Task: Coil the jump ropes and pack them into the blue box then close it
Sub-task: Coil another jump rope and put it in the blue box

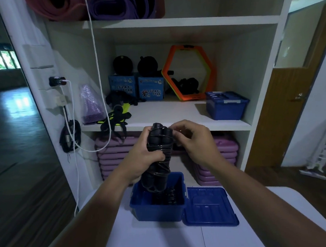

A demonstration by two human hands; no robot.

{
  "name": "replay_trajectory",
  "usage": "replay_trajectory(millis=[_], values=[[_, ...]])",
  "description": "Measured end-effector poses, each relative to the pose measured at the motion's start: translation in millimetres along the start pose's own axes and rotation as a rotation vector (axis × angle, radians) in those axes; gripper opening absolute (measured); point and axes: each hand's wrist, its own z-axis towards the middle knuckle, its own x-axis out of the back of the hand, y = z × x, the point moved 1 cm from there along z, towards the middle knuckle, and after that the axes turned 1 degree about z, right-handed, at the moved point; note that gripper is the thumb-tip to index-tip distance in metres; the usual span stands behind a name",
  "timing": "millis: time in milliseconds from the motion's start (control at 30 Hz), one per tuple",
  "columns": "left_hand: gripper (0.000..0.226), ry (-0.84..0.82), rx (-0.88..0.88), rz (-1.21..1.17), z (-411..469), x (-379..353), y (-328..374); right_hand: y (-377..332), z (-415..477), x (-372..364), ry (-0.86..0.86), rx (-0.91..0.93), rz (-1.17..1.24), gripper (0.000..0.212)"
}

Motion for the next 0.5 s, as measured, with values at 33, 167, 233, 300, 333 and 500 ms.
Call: replay_trajectory(millis=[33,167,233,300,333,500], values=[[0.057,0.013,0.010,-0.016,0.6,0.8,-2.1,-0.3,-0.6,0.3,-0.022,-0.012,-0.018,0.015],[0.050,0.018,0.061,-0.032,1.7,0.6,-9.5,-2.0,5.6,2.0,-0.097,-0.136,-0.071,0.013],[0.041,-0.006,0.085,-0.107,3.7,-1.5,-14.1,-1.3,10.8,2.8,-0.150,-0.210,-0.029,0.026],[0.039,0.004,0.121,-0.170,5.3,-5.1,-16.0,0.6,15.2,4.8,-0.209,-0.281,0.083,0.030],[0.049,0.024,0.148,-0.170,6.4,-7.1,-16.5,2.5,17.7,5.9,-0.235,-0.320,0.143,0.030],[0.054,0.178,0.243,-0.107,9.9,-14.7,-12.5,14.5,22.4,6.2,-0.259,-0.488,0.317,0.024]])
